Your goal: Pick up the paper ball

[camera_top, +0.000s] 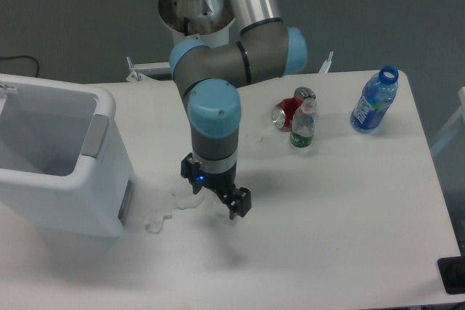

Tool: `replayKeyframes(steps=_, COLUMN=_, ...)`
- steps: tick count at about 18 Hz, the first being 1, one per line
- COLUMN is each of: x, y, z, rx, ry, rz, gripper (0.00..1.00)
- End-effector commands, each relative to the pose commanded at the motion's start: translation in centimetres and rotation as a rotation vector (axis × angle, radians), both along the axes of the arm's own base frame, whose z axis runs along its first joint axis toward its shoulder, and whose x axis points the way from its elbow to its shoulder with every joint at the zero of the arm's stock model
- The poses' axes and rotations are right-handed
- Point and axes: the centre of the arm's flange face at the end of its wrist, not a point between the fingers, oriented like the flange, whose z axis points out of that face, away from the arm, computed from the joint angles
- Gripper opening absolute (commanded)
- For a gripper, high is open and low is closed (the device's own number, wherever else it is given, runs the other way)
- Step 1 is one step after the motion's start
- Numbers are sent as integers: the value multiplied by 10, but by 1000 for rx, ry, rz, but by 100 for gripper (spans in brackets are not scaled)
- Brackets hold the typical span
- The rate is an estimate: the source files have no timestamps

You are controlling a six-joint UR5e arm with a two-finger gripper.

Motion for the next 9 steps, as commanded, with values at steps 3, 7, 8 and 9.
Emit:
replayKeyframes(steps=3, x=-3, y=1, z=-18, rx=-23, ry=-9, rz=-90, gripper=100)
replayKeyframes(steps=7, x=-12, y=0, z=-35, rx=-42, ry=-20, rz=-150, gripper=100)
replayKeyframes(steps=8, x=-16, y=-4, z=-36, rx=-44, ry=-20, rz=-166, gripper=100)
replayKeyframes(steps=9, x=-19, y=-6, z=-37, rx=-46, ry=-20, rz=-185, gripper=100)
